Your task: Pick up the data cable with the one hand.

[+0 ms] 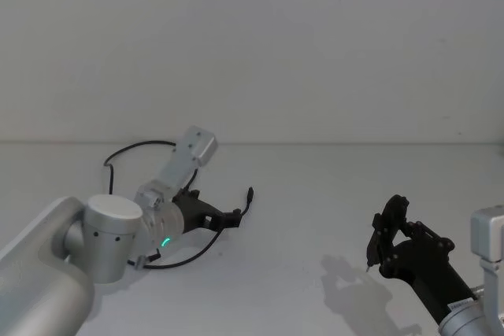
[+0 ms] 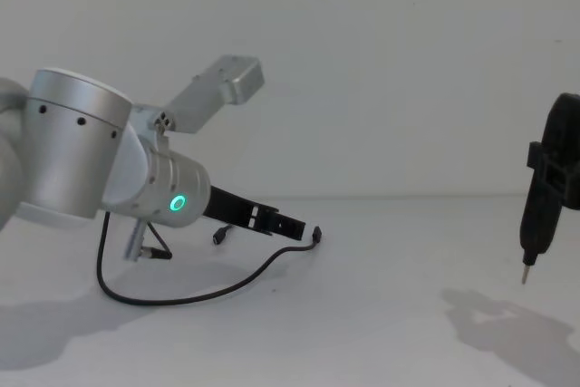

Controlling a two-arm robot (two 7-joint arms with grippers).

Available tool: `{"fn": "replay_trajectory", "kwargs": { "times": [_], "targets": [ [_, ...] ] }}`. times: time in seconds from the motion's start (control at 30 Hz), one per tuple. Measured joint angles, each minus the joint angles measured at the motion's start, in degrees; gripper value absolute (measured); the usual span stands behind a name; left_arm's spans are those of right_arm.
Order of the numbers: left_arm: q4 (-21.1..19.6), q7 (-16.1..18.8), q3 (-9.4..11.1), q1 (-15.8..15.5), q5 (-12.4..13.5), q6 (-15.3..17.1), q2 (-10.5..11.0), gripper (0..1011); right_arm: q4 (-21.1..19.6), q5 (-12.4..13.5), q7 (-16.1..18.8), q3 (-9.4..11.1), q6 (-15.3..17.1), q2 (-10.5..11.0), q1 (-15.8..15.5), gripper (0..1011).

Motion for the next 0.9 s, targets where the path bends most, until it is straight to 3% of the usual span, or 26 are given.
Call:
{"fn": "replay_trajectory", "kwargs": {
  "times": [0.33, 0.9],
  "targets": [
    [4.5, 0.4, 1.2, -2.0, 1.5, 0.0, -2.3, 1001, 0.0, 0.0, 0.0, 0.0, 0.0, 0.0, 0.0, 263],
    [10.0, 1.5, 1.3, -3.8, 2.7, 0.2, -5.0, 1001, 0.0, 0.0, 0.0, 0.0, 0.0, 0.0, 0.0, 263]
  ]
}}
